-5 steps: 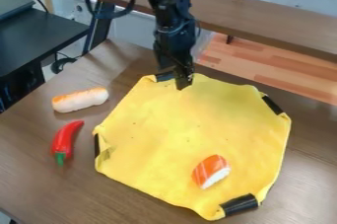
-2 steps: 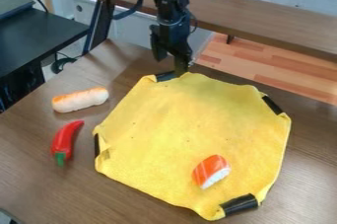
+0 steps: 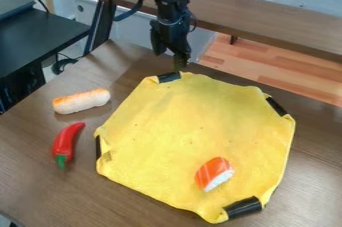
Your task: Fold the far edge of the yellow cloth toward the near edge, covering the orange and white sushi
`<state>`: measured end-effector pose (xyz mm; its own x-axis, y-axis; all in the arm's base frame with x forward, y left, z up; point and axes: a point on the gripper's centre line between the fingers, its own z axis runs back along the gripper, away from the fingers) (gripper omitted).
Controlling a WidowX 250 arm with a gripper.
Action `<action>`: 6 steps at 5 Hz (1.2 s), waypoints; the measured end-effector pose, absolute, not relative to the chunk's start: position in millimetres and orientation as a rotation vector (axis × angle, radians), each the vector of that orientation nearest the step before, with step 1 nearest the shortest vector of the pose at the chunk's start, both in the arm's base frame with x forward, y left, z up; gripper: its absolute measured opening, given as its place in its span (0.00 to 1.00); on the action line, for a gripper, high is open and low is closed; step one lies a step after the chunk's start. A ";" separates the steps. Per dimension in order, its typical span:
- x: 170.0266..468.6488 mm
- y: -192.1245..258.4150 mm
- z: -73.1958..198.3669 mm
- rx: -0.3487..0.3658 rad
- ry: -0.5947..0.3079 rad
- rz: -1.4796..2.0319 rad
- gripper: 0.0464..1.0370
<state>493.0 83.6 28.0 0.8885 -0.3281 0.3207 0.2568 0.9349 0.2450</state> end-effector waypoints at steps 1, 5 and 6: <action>488.8 86.7 14.4 0.234 -0.374 -0.339 0.96; 496.0 93.8 -14.5 0.259 -0.312 -0.362 0.96; 500.3 95.7 -15.2 0.264 -0.305 -0.354 0.96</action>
<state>500.3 95.7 -15.2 0.8936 -0.3762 0.2448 0.2978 0.9050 0.3038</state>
